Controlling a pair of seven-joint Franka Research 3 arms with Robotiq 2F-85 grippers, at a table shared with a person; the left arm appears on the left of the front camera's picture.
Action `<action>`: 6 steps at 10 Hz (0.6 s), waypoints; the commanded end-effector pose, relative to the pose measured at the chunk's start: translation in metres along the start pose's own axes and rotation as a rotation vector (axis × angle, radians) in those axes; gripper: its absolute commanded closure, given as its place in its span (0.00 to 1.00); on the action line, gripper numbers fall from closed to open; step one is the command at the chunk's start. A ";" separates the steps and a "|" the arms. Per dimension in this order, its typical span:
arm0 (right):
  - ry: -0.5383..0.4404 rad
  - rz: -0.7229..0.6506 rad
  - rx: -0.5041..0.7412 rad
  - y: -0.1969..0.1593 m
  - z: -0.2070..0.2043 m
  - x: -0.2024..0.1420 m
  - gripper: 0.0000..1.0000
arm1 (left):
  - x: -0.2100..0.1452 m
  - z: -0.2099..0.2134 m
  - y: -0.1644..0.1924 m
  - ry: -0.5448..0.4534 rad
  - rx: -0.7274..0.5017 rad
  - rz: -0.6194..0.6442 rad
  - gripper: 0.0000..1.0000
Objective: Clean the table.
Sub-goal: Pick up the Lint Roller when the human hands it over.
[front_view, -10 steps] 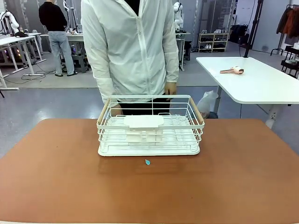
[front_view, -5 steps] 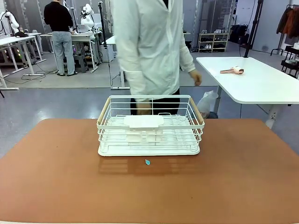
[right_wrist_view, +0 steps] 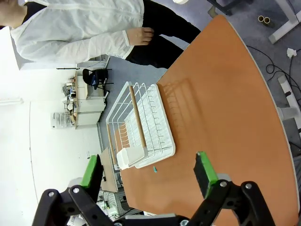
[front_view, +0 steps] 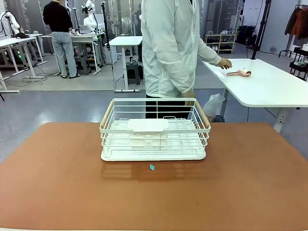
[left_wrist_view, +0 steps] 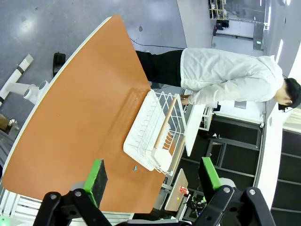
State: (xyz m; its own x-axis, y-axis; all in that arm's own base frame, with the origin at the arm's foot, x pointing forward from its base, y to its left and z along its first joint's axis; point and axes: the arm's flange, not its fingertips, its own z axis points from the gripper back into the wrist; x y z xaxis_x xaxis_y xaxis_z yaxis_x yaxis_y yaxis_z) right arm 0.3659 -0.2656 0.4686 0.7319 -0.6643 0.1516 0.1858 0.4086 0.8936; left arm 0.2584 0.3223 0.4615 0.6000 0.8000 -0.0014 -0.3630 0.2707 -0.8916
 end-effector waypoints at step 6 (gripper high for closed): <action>-0.003 0.013 0.013 0.001 0.000 0.001 0.00 | 0.002 0.003 0.000 0.005 -0.021 -0.014 0.00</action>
State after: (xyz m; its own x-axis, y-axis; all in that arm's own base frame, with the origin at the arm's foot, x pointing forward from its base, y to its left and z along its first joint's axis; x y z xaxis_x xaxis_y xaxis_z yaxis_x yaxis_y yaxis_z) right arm 0.3660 -0.2656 0.4686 0.7321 -0.6641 0.1516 0.1857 0.4087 0.8936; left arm 0.2584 0.3223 0.4615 0.6000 0.8000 -0.0014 -0.3630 0.2707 -0.8916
